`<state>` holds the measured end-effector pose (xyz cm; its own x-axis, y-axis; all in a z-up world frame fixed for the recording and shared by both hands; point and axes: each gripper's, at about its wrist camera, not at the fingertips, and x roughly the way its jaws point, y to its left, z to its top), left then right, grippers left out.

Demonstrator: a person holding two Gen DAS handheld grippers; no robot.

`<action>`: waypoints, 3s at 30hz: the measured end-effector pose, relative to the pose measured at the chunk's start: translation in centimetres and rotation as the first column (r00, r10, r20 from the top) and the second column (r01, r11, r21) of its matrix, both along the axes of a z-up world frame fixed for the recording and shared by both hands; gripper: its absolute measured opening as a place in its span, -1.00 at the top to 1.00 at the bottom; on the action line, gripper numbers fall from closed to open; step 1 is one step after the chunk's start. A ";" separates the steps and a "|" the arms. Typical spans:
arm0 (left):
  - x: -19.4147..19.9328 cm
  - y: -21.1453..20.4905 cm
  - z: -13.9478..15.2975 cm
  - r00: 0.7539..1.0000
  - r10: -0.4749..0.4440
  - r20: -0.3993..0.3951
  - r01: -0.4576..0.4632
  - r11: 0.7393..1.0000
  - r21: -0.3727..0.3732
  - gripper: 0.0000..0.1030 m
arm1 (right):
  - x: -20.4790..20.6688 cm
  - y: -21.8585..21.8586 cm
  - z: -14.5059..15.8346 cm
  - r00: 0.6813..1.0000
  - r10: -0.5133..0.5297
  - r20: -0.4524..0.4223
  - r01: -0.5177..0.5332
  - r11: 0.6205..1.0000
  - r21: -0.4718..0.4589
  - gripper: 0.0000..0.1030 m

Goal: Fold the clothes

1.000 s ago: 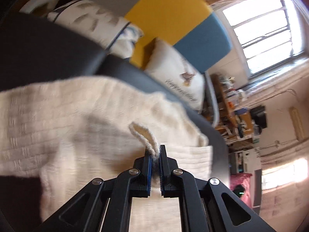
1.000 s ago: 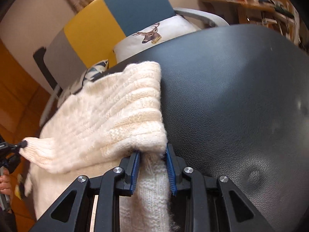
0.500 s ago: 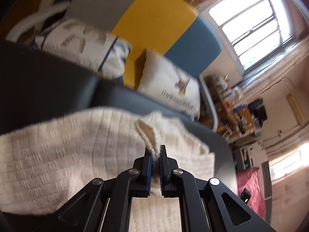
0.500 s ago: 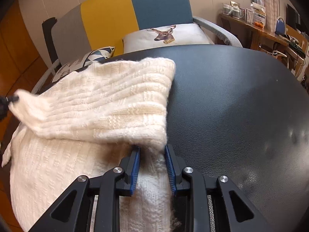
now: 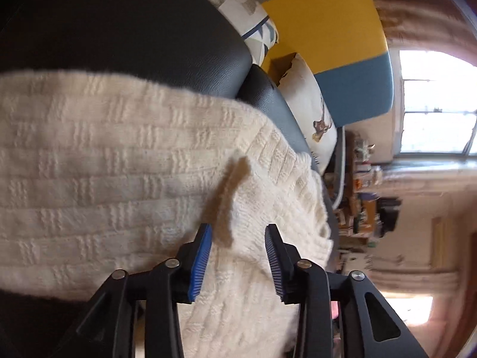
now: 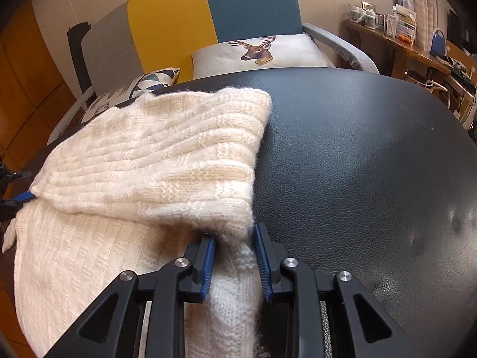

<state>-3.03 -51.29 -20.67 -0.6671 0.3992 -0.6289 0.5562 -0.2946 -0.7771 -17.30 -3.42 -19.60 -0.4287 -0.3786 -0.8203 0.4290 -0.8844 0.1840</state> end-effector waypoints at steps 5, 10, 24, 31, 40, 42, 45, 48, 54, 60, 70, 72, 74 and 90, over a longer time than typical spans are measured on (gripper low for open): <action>-1.7 1.4 0.6 1.000 -0.010 0.025 0.012 0.998 -0.065 0.33 | -0.6 0.9 0.4 0.997 -0.063 0.034 0.065 0.996 -0.060 0.50; -1.3 2.9 3.7 1.000 -0.030 -0.005 0.029 0.987 -0.156 0.84 | -1.3 1.9 0.0 0.995 -0.075 0.063 0.080 0.994 -0.077 0.50; 2.4 1.8 3.8 0.971 0.116 0.207 -0.052 0.955 -0.293 0.70 | -1.0 6.6 2.4 0.981 -0.025 0.191 0.102 0.910 -0.402 0.50; -0.6 6.5 7.5 0.995 0.001 0.099 0.042 0.901 -0.432 0.47 | -1.7 6.5 -1.6 0.866 0.001 0.500 0.371 0.669 -0.644 0.44; -6.7 12.7 3.7 0.963 -0.184 0.196 0.259 0.833 -0.489 0.47 | -2.9 4.1 -1.6 0.898 -0.240 0.369 0.406 0.777 -0.481 0.54; -6.7 13.3 3.8 0.963 -0.187 0.194 0.262 0.816 -0.516 0.47 | -2.9 3.7 -1.5 0.910 -0.244 0.334 0.374 0.831 -0.412 0.68; -6.6 13.5 3.8 0.961 -0.203 0.191 0.274 0.803 -0.529 0.47 | -2.9 3.3 -1.1 0.930 -0.223 0.291 0.321 0.879 -0.352 0.82; -6.8 13.6 3.8 0.958 -0.212 0.191 0.283 0.795 -0.536 0.47 | -2.9 3.0 0.4 0.955 -0.184 0.234 0.253 0.917 -0.309 0.76; -7.4 15.7 5.5 0.954 -0.278 0.114 0.294 0.788 -0.541 0.47 | -5.4 1.4 4.1 0.995 -0.055 0.085 0.080 0.940 -0.331 0.50; -10.4 19.6 5.6 0.915 -0.391 0.095 0.374 0.741 -0.558 0.47 | -11.9 1.2 1.9 0.972 -0.085 0.218 0.146 0.948 -0.281 0.47; -13.3 23.4 2.9 0.861 -0.485 0.152 0.472 0.653 -0.592 0.47 | -14.9 2.5 -2.3 0.926 0.006 0.377 0.182 0.868 -0.462 0.65; -13.3 23.4 2.8 0.863 -0.484 0.147 0.470 0.660 -0.586 0.47 | -13.4 2.1 0.0 0.969 0.025 0.247 0.087 0.898 -0.432 0.76; -13.3 23.5 3.0 0.861 -0.487 0.148 0.473 0.655 -0.589 0.47 | -11.5 1.6 2.9 0.995 0.055 0.085 -0.019 0.927 -0.376 0.79; -13.6 24.6 4.3 0.864 -0.479 0.152 0.465 0.648 -0.603 0.43 | -11.6 1.2 2.4 1.000 -0.010 0.017 0.012 0.992 -0.122 0.51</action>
